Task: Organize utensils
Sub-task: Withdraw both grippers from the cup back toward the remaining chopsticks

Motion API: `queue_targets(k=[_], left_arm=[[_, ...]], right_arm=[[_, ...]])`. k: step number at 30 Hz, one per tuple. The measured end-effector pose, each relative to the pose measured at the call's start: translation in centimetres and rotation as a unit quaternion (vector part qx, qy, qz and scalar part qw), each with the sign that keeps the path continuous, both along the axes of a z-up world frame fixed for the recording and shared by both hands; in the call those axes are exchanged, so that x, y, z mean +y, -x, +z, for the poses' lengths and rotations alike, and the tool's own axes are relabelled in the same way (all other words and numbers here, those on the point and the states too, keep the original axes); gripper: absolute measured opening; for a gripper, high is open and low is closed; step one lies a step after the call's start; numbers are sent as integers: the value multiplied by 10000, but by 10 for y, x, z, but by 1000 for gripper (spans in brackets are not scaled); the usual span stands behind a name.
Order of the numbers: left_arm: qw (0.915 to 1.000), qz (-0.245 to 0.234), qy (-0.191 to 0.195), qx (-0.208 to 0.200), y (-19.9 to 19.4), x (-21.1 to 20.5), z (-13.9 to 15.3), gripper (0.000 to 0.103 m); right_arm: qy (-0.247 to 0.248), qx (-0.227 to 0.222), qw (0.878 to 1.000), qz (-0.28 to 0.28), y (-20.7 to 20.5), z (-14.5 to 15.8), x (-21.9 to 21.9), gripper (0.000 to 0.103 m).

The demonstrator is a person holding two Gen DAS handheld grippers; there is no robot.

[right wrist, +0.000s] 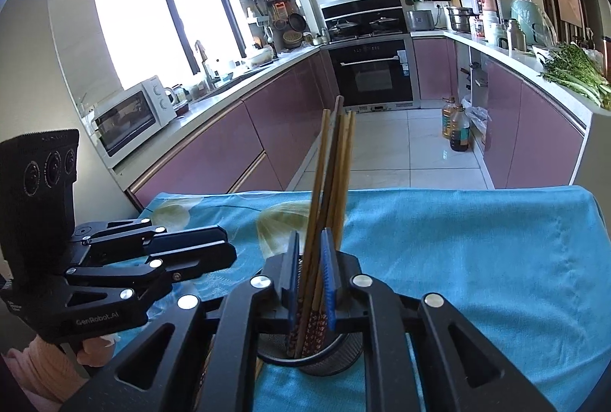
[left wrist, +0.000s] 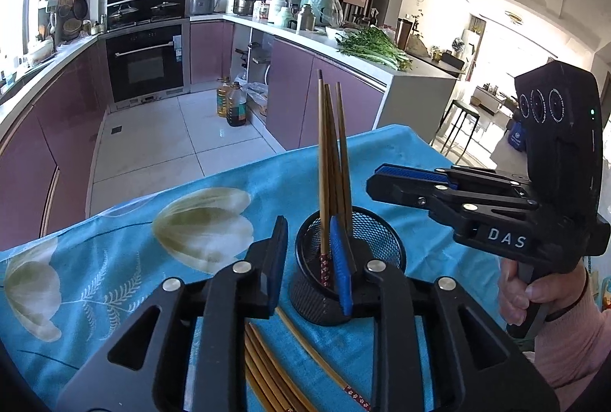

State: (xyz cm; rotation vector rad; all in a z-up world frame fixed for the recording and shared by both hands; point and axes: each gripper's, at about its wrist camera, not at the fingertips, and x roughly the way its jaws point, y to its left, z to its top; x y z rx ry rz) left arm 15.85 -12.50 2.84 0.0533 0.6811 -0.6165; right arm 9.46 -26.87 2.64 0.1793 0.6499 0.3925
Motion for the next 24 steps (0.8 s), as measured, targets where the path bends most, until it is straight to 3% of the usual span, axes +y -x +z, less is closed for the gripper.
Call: queue_targets(k=[5,9,14,19,24], left_arm=[[9986,455,95,-237,20,37,-3,35],[9974,687,45,-197,37,66,-17,38],[9960,810,-274,256,46,82,-58,42],[9922,769,-513,834,46,81,-108,42],[9904,742,-593,1008,47,81,-134,42]], right_arm=[[8,-271,9981,545,35,9,13,27],[127,-266,9947,989,59,3,31,32],[260,251,9929,1132,61,-34,51,33],[383,953,9907,887,48,-84,61,33],[494,1240,9885,705,40,-106,64,33]])
